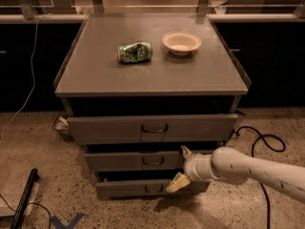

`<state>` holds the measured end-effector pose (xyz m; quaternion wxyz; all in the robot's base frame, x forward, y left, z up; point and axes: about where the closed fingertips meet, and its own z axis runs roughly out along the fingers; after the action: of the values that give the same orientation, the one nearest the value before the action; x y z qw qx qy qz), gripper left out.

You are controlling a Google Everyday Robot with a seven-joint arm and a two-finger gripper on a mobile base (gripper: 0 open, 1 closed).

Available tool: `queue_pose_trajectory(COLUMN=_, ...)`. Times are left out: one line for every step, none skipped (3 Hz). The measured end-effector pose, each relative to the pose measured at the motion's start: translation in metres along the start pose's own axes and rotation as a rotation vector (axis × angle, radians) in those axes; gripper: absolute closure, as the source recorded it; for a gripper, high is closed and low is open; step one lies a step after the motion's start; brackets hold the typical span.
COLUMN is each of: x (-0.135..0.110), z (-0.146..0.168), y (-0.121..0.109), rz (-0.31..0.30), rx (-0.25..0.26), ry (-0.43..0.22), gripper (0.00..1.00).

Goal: Open middle drawer

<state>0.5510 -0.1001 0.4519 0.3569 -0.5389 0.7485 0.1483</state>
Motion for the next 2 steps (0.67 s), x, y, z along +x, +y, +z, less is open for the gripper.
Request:
queue_pose_trajectory(x=0.008, z=0.009, y=-0.014, rz=-0.013, rx=0.048, ry=-0.005, gripper=0.0)
queue_pose_trajectory(x=0.017, z=0.017, y=-0.029, rz=-0.011, rx=0.081, ry=-0.019, gripper=0.0)
